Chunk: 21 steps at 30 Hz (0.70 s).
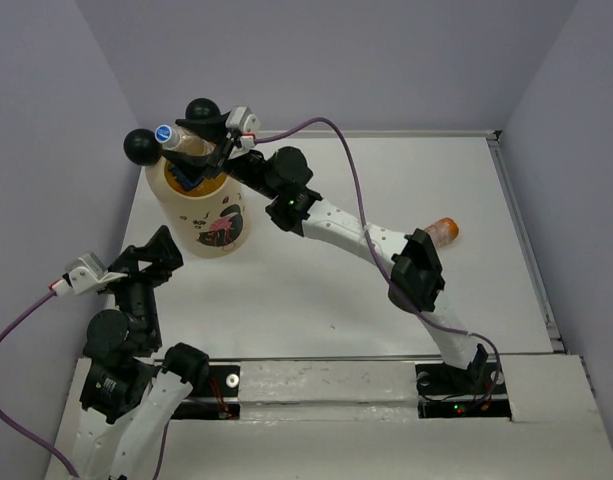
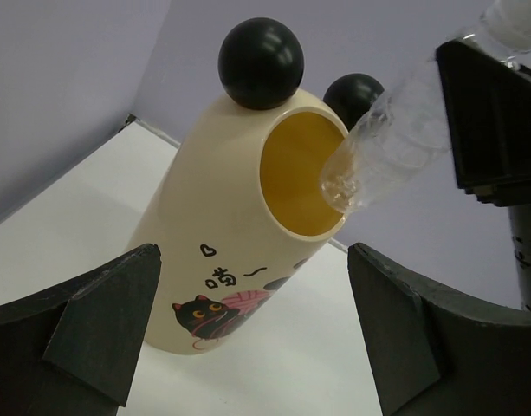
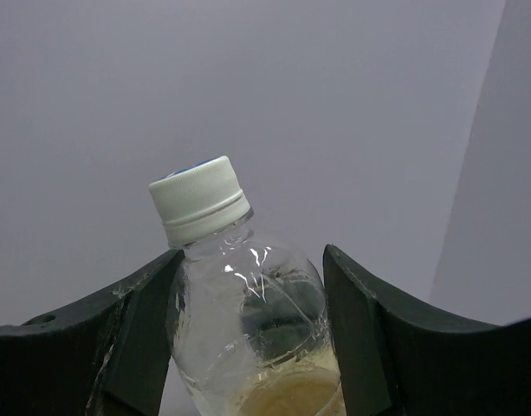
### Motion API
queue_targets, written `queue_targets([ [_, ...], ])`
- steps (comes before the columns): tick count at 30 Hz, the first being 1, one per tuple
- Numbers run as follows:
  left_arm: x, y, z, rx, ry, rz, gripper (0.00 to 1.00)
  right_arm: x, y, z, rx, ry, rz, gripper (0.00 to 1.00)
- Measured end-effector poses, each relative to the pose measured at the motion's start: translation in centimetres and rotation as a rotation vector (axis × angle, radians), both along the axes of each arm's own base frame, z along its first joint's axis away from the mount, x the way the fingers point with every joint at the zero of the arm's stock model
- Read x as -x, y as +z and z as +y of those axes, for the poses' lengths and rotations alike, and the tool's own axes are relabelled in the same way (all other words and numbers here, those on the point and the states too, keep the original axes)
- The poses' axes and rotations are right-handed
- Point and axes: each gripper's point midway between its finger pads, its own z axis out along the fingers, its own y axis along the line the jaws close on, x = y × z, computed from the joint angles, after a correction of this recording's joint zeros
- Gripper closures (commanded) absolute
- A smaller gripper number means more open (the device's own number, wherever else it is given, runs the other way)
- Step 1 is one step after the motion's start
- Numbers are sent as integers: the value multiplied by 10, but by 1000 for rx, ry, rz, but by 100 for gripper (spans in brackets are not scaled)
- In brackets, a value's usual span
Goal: Put the plastic bottles in the bin
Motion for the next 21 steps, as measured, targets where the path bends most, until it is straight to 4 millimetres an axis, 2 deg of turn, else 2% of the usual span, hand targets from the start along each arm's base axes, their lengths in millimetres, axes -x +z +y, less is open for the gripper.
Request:
queue_targets([
  [4, -1, 1, 0, 1, 1, -1, 1, -14, -15, 16, 11, -3, -49, 100],
  [10, -2, 0, 0, 2, 7, -1, 1, -19, -30, 27, 20, -2, -76, 100],
  [14, -3, -2, 0, 0, 10, 4, 1, -21, -39, 29, 23, -7, -79, 79],
  [15, -3, -2, 0, -1, 10, 6, 1, -22, -44, 30, 26, -11, -79, 61],
  [16, -3, -2, 0, -1, 10, 6, 1, -24, -50, 31, 31, -17, -76, 50],
  [17, -4, -2, 0, -2, 10, 7, 1, -27, -60, 32, 41, -26, -67, 32],
  [18, -4, -2, 0, -2, 10, 7, 1, -29, -68, 32, 51, -34, -61, 27],
  [21, -4, -1, 0, 0, 10, 4, 1, -38, -107, 37, 113, -55, -16, 18],
])
